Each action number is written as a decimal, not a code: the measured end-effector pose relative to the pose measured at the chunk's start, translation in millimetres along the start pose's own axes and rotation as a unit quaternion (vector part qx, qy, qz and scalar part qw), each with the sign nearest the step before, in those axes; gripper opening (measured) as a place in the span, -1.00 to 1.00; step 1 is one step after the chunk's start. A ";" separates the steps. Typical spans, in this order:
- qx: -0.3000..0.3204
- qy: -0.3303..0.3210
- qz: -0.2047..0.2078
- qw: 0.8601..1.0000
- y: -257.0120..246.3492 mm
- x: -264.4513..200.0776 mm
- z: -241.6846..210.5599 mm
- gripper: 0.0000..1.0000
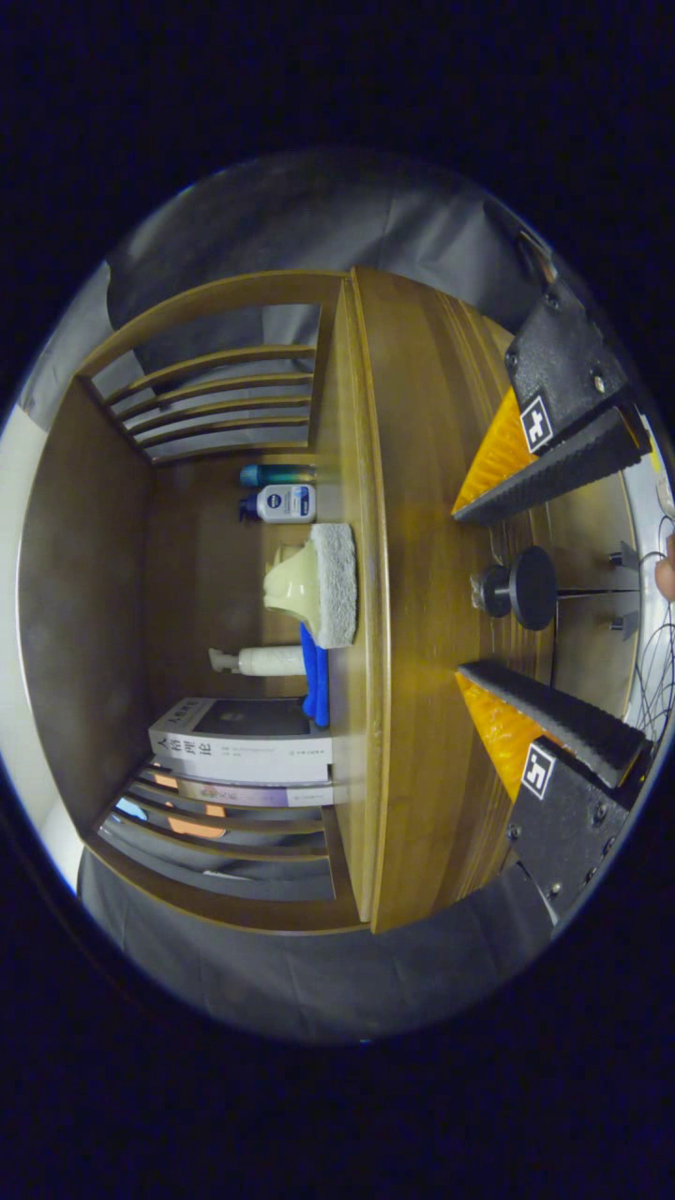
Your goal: Pull open the drawer, take out the items inside it, and place them on the countertop above the cabinet.
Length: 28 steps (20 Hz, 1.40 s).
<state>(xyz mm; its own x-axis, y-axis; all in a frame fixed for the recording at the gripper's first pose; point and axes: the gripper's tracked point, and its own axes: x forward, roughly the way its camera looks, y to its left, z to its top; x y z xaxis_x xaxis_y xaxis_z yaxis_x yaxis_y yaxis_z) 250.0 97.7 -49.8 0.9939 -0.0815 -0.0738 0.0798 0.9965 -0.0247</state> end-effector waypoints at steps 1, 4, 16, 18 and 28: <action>0.001 0.003 -0.001 1.000 -0.7 -0.1 -1.0 0.95; 0.016 0.021 -0.012 1.000 -6.4 -5.2 -8.1 0.95; 0.032 -0.037 -0.014 0.999 -53.0 -137.9 33.6 0.95; 0.029 -0.048 -0.009 0.998 -53.1 -159.0 45.3 0.95; -0.016 -0.067 -0.012 0.998 -54.8 -227.3 48.5 0.95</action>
<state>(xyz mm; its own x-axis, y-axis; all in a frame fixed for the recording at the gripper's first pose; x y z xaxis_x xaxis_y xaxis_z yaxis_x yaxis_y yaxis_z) 23.4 62.5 16.7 0.9931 -0.1001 0.0605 0.1036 0.9929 -0.0577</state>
